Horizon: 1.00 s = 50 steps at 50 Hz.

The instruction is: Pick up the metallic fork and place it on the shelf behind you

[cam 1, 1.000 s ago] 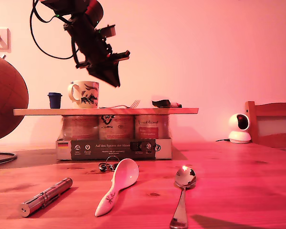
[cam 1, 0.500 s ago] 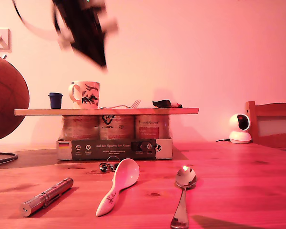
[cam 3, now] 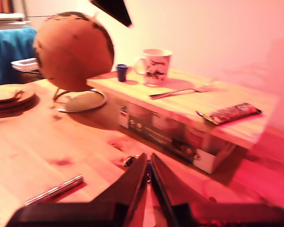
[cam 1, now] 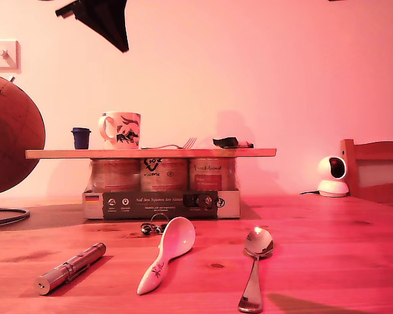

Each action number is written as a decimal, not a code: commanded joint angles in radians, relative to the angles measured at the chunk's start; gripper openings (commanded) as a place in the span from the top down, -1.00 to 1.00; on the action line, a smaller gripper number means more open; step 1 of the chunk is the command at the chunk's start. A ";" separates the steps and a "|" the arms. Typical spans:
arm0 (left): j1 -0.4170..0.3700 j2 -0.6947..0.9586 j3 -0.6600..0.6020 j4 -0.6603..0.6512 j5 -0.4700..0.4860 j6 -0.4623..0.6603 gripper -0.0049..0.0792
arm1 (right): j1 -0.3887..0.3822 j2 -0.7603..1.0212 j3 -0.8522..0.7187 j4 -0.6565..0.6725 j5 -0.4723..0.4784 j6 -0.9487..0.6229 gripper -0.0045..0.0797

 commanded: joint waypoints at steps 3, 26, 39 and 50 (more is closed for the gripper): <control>-0.007 -0.079 -0.008 0.045 0.004 0.000 0.94 | -0.020 0.006 0.010 0.009 0.004 0.001 0.92; -0.034 -0.161 -0.200 0.157 0.011 0.005 0.94 | -0.028 0.006 0.010 0.010 -0.005 0.002 0.92; -0.051 -0.414 -0.685 0.448 0.011 0.005 0.94 | -0.035 0.006 0.010 0.001 0.029 0.027 0.92; -0.051 -0.636 -1.052 0.679 0.015 -0.038 0.94 | -0.146 0.009 0.009 -0.019 0.024 0.028 0.92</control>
